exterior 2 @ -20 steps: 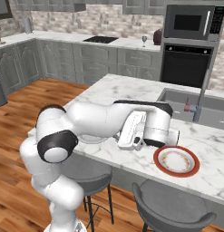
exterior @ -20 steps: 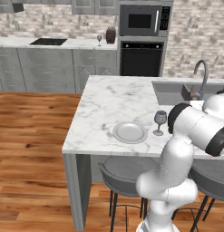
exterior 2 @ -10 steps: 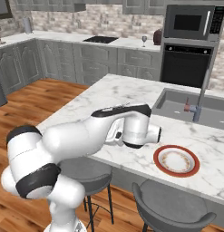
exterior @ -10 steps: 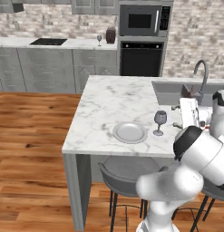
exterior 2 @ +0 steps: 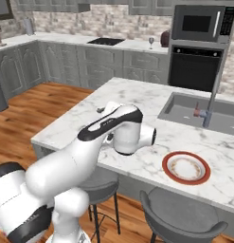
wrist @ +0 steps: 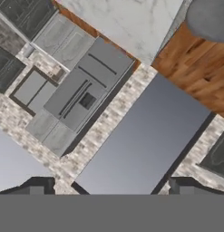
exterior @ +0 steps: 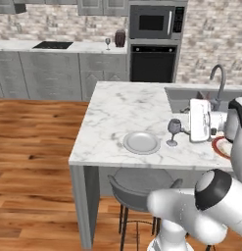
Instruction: Retrieve the wine glasses from the counter and place one next to each plate.
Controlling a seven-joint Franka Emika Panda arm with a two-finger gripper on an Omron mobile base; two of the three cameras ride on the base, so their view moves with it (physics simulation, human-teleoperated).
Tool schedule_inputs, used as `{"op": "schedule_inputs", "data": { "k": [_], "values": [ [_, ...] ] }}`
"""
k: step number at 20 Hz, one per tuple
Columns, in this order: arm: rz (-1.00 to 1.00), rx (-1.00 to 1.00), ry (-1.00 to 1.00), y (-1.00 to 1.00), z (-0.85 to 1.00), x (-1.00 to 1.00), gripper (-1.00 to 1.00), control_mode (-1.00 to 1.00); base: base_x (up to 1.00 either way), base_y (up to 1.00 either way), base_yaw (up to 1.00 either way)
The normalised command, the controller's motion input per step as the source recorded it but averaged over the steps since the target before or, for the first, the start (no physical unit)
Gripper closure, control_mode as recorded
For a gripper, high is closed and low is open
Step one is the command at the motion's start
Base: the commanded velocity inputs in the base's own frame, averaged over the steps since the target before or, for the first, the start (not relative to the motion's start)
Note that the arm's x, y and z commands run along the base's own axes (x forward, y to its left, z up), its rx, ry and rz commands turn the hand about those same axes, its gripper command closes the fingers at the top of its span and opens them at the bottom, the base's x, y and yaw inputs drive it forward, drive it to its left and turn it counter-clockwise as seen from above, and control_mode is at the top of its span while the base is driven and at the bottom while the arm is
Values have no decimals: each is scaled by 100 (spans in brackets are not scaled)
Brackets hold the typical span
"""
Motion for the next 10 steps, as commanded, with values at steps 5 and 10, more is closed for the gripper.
{"op": "schedule_inputs", "data": {
  "k": [5,10],
  "values": [
    [0,0,0,0,0,0,-100,100,-62,100,4],
    [0,0,0,0,0,0,-100,100,-48,100,7]
  ]
}}
